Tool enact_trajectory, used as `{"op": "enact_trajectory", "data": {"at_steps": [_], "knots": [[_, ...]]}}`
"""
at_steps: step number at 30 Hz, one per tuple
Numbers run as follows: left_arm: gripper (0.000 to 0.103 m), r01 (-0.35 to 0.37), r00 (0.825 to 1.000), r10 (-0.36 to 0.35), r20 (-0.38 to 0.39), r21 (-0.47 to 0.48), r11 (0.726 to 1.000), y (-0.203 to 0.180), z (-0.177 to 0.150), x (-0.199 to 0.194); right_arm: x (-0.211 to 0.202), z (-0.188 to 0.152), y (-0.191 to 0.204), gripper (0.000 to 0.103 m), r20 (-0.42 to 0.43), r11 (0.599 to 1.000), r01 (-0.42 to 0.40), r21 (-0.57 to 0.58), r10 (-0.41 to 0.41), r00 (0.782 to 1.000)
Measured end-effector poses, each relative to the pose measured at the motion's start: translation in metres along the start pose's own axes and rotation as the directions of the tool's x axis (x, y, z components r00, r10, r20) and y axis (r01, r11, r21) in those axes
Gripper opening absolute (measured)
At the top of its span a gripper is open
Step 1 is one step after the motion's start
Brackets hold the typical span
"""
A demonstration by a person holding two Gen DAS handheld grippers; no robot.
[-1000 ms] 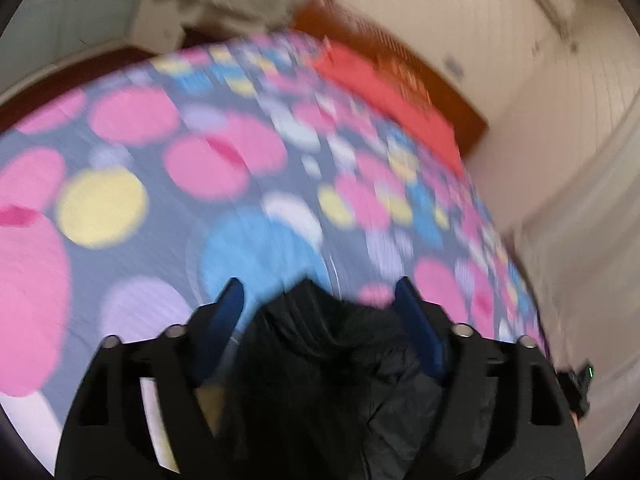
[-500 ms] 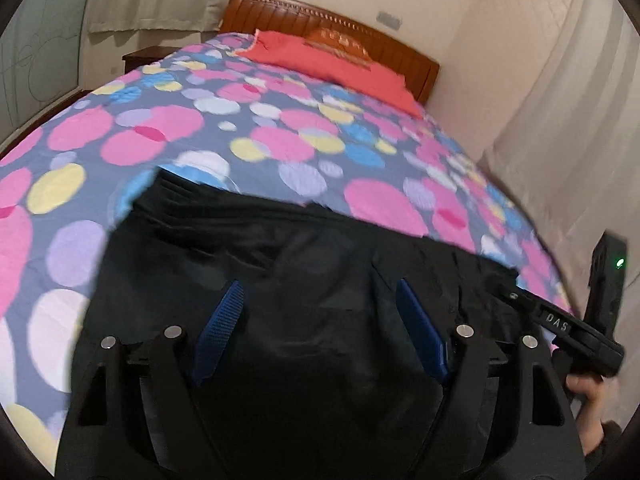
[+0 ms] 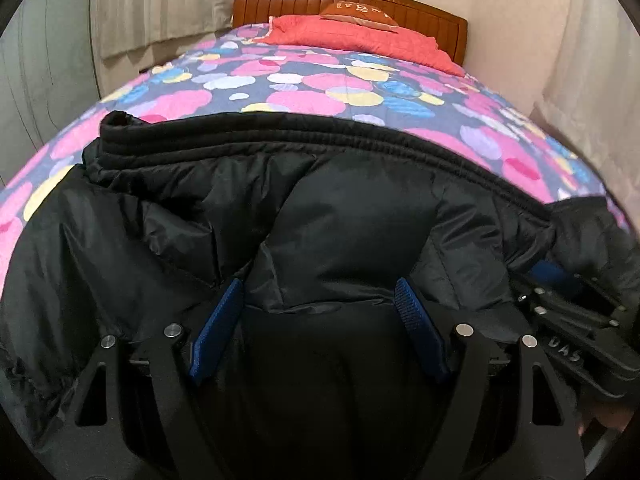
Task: Fold large clothes
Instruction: 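Carry the lifted jacket hem over onto the collar end with both tools, then open both tools to release the folded black jacket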
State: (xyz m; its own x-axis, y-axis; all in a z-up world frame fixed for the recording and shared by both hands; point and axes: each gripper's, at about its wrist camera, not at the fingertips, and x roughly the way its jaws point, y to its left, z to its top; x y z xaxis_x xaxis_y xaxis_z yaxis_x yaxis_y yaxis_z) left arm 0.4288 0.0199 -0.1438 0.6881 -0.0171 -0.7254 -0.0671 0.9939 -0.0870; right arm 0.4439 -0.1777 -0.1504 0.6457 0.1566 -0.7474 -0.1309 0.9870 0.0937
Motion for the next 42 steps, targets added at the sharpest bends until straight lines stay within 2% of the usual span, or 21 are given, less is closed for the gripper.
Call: {"op": "enact_trajectory", "data": {"at_steps": [5, 8, 10, 12, 14, 17, 20, 23, 25, 31, 36, 40, 42], "knots": [[0.078, -0.04, 0.999, 0.04, -0.019, 0.027, 0.999, -0.005, -0.001, 0.005, -0.001, 0.001, 0.001, 0.059, 0.003, 1.0, 0.002, 0.002, -0.002, 1.0], [0.077, -0.011, 0.998, 0.012, -0.064, 0.026, 1.0, 0.0, 0.005, -0.006, -0.017, 0.006, -0.003, 0.058, -0.008, 1.0, -0.012, 0.022, 0.012, 1.0], [0.077, 0.023, 0.997, -0.023, -0.072, -0.005, 1.0, 0.01, 0.009, -0.021, -0.038, 0.01, -0.014, 0.058, 0.028, 0.999, -0.022, 0.038, 0.021, 0.999], [0.077, 0.039, 0.999, -0.041, -0.03, -0.06, 0.997, 0.026, 0.014, -0.041, -0.057, 0.017, -0.028, 0.059, 0.061, 0.999, 0.014, 0.039, -0.016, 0.998], [0.077, 0.014, 1.0, -0.011, 0.024, -0.094, 0.995, 0.046, 0.023, -0.052, -0.067, 0.023, -0.047, 0.059, 0.076, 0.996, 0.078, 0.038, -0.081, 0.994], [0.077, -0.048, 0.999, 0.051, 0.02, -0.121, 0.991, 0.069, 0.032, -0.043, -0.062, 0.029, -0.078, 0.059, 0.058, 0.986, 0.154, 0.057, -0.157, 0.986], [0.077, -0.072, 0.997, 0.07, -0.023, -0.162, 0.984, 0.086, 0.032, -0.024, -0.043, 0.024, -0.1, 0.059, 0.009, 0.983, 0.168, 0.076, -0.169, 0.986], [0.077, -0.108, 0.993, 0.1, -0.068, -0.118, 0.987, 0.083, 0.023, -0.006, -0.023, 0.014, -0.107, 0.06, -0.024, 0.984, 0.159, 0.081, -0.157, 0.987], [0.079, -0.125, 0.991, 0.12, -0.06, -0.102, 0.987, 0.08, 0.018, -0.001, -0.014, 0.006, -0.106, 0.061, -0.017, 0.983, 0.16, 0.086, -0.159, 0.987], [0.08, -0.094, 0.995, 0.089, -0.047, -0.133, 0.987, 0.086, 0.012, 0.01, -0.007, -0.004, -0.112, 0.062, 0.012, 0.984, 0.126, 0.128, -0.128, 0.992], [0.081, -0.125, 0.991, 0.119, -0.062, -0.109, 0.986, 0.081, 0.014, 0.013, -0.006, -0.002, -0.112, 0.062, 0.005, 0.983, 0.131, 0.128, -0.133, 0.991], [0.081, -0.114, 0.989, 0.102, -0.109, -0.111, 0.987, 0.084, 0.021, 0.0, -0.021, 0.004, -0.113, 0.063, -0.025, 0.981, 0.146, 0.128, -0.144, 0.989], [0.081, -0.096, 0.991, 0.083, -0.1, -0.128, 0.987, 0.088, 0.018, -0.016, -0.036, 0.002, -0.114, 0.064, -0.017, 0.98, 0.137, 0.142, -0.136, 0.991]]}}
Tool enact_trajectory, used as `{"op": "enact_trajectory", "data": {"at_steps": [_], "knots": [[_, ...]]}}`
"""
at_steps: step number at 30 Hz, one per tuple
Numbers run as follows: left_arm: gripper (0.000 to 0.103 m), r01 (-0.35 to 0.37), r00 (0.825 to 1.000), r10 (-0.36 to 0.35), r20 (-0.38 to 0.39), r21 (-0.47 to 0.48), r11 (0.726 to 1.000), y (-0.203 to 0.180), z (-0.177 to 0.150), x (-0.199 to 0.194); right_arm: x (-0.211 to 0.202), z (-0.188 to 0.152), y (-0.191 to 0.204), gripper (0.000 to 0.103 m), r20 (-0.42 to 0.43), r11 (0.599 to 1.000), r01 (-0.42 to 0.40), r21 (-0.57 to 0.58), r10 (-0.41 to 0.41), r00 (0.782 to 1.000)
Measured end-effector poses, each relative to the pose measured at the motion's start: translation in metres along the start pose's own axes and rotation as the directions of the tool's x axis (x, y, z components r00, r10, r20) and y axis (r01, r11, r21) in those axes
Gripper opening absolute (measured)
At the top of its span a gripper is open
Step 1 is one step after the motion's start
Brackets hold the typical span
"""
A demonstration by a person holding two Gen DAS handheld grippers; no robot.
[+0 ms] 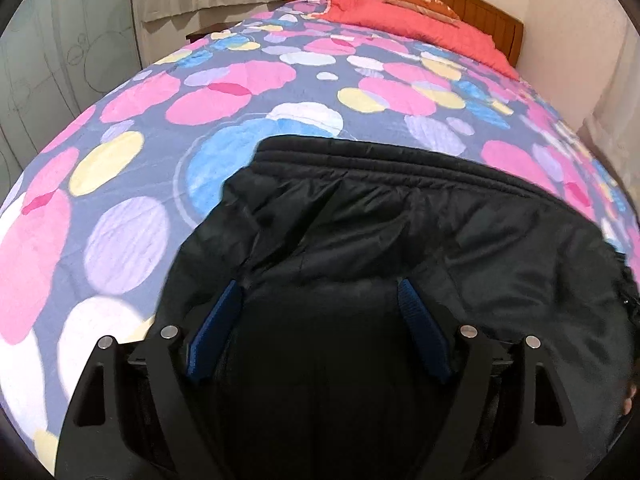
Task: Fold large clothes
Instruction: 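Open both tools to release the folded black jacket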
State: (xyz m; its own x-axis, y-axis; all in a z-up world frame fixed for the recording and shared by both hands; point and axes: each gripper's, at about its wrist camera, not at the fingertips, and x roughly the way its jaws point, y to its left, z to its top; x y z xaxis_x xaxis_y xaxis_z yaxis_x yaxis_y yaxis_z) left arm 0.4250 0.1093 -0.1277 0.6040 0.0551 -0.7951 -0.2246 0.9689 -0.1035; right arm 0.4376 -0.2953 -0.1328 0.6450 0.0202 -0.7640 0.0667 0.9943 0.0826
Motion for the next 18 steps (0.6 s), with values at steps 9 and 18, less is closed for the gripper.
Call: {"op": "enact_trajectory", "data": {"at_steps": [9, 18], "knots": [[0.086, 0.05, 0.996, -0.037, 0.086, -0.157, 0.986, 0.06, -0.058, -0.085, -0.09, -0.051, -0.067, 0.07, 0.021, 0.991, 0.015, 0.132, -0.018, 1.0], [0.093, 0.237, 0.969, -0.243, 0.037, -0.394, 0.888, 0.106, -0.151, -0.101, -0.112, -0.131, -0.123, 0.076, -0.03, 0.936, -0.019, 0.352, 0.032, 0.999]]}}
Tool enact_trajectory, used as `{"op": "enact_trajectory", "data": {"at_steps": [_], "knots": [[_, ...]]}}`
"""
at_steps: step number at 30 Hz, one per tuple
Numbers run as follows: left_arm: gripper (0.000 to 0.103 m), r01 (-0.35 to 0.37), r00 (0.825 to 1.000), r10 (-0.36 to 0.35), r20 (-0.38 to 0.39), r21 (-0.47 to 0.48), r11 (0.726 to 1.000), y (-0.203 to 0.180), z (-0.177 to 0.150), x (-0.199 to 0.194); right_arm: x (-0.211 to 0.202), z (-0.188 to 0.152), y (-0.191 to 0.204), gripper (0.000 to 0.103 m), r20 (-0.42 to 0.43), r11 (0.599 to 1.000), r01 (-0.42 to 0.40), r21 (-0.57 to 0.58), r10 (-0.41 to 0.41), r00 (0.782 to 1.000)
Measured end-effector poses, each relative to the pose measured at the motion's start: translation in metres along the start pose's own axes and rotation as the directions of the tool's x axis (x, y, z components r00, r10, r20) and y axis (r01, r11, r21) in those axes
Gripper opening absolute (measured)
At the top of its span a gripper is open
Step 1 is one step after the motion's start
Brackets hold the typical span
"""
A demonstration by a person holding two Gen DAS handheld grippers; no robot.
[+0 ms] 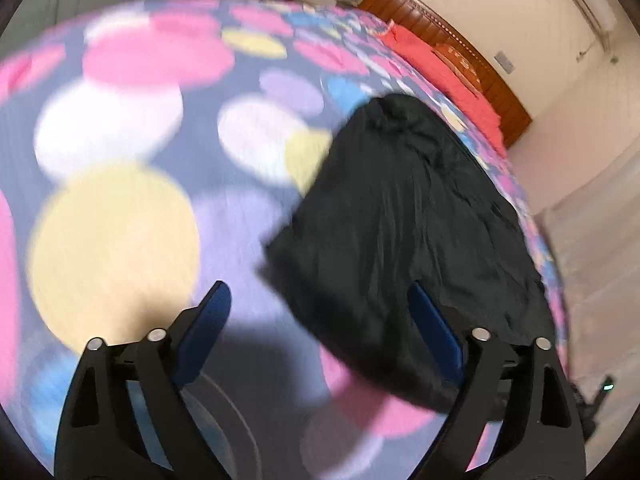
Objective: Fold large clothes
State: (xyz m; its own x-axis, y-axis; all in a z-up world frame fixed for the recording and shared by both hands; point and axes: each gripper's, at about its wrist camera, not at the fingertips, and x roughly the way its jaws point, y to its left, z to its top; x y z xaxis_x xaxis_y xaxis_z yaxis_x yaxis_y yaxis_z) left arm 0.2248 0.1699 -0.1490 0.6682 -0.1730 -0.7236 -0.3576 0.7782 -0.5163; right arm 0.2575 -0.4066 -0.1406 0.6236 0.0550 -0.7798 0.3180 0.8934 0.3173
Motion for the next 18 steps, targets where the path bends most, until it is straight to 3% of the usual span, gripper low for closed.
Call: {"op": "enact_trajectory", "data": {"at_steps": [3, 6, 11, 12, 13, 18], "knots": [[0.095, 0.016, 1.0, -0.017, 0.019, 0.056, 0.998, -0.01, -0.006, 0.004, 0.008, -0.009, -0.004, 0.076, -0.027, 0.996, -0.06, 0.072, 0.062, 0.998], [0.096, 0.05, 0.999, -0.05, -0.005, 0.02, 0.999, -0.013, -0.001, 0.019, 0.018, -0.012, -0.002, 0.076, -0.04, 0.985, -0.119, 0.126, 0.125, 0.991], [0.095, 0.056, 0.998, -0.054, 0.034, -0.058, 0.997, -0.013, 0.009, 0.026, 0.029, -0.016, 0.015, 0.078, -0.043, 0.978, -0.149, 0.143, 0.157, 0.987], [0.089, 0.054, 0.998, -0.052, 0.038, -0.064, 0.996, -0.012, 0.01, 0.027, 0.031, -0.018, 0.022, 0.077, -0.043, 0.982, -0.141, 0.125, 0.148, 0.988], [0.07, 0.021, 0.999, -0.018, 0.043, -0.066, 0.998, -0.014, 0.011, 0.03, 0.031, -0.019, 0.024, 0.076, -0.036, 0.986, -0.122, 0.11, 0.127, 0.991], [0.041, 0.022, 0.998, -0.02, 0.056, -0.039, 0.999, -0.018, 0.01, 0.033, 0.027, -0.024, 0.024, 0.051, 0.017, 0.985, -0.123, 0.121, 0.121, 0.992]]}}
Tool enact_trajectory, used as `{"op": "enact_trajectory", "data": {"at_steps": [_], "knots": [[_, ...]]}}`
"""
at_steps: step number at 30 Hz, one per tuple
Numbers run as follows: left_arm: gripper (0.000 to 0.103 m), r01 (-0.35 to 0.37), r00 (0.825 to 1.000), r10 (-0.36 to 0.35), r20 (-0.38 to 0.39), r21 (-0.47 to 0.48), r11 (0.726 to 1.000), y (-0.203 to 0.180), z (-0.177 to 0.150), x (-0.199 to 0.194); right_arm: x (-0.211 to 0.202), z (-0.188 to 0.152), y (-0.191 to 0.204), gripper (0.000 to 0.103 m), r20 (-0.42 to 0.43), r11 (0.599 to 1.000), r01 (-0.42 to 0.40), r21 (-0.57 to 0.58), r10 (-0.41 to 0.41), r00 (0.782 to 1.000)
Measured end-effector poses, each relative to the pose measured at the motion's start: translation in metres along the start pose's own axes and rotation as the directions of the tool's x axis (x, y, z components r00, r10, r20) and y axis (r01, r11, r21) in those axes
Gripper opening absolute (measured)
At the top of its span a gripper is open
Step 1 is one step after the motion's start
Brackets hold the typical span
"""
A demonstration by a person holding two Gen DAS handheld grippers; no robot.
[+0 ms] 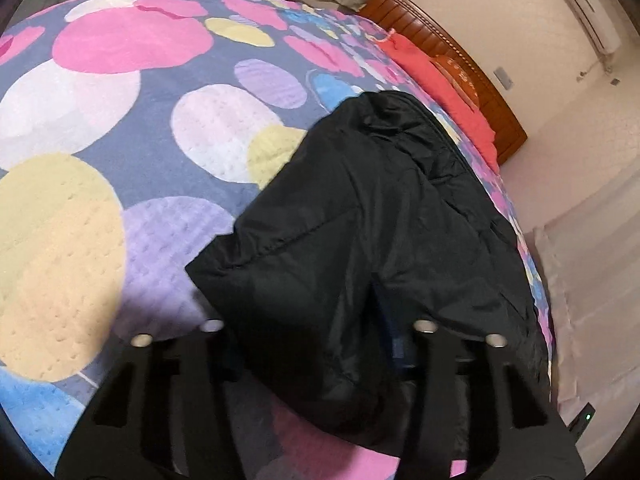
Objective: Fold large clothes
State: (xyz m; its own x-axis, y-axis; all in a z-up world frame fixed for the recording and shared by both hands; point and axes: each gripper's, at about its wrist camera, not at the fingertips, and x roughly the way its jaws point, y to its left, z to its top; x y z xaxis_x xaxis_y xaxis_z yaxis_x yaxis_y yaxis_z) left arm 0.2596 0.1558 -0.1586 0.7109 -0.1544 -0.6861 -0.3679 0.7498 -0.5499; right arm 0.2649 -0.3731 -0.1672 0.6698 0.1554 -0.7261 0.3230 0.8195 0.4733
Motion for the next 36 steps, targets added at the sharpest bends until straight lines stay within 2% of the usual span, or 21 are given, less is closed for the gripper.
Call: {"op": "enact_trajectory", "data": {"at_steps": [3, 5, 8, 16, 28, 36], "knots": [[0.03, 0.015, 1.0, -0.015, 0.006, 0.015, 1.0, -0.002, -0.002, -0.003, -0.005, -0.001, 0.0, 0.04, 0.009, 1.0, -0.016, -0.007, 0.016, 1.0], [0.027, 0.012, 1.0, -0.013, 0.014, 0.035, 0.999, -0.004, -0.004, -0.006, -0.008, -0.002, 0.002, 0.033, 0.015, 1.0, -0.012, -0.022, 0.012, 1.0], [0.024, -0.006, 1.0, 0.005, 0.026, 0.072, 0.997, -0.008, -0.009, -0.014, -0.014, -0.004, 0.003, 0.03, 0.02, 1.0, -0.015, -0.025, 0.016, 1.0], [0.024, -0.018, 1.0, 0.016, 0.021, 0.094, 0.995, -0.002, -0.025, -0.037, -0.028, -0.012, -0.01, 0.029, 0.002, 0.999, -0.034, -0.015, 0.034, 0.999], [0.024, -0.027, 1.0, 0.026, 0.012, 0.1, 0.995, 0.018, -0.059, -0.078, -0.057, -0.043, -0.023, 0.029, 0.004, 0.998, -0.019, -0.052, 0.019, 1.0], [0.024, -0.028, 1.0, 0.028, 0.006, 0.1, 0.995, 0.027, -0.069, -0.094, -0.073, -0.058, -0.032, 0.029, -0.005, 0.998, -0.024, -0.057, 0.024, 1.0]]}}
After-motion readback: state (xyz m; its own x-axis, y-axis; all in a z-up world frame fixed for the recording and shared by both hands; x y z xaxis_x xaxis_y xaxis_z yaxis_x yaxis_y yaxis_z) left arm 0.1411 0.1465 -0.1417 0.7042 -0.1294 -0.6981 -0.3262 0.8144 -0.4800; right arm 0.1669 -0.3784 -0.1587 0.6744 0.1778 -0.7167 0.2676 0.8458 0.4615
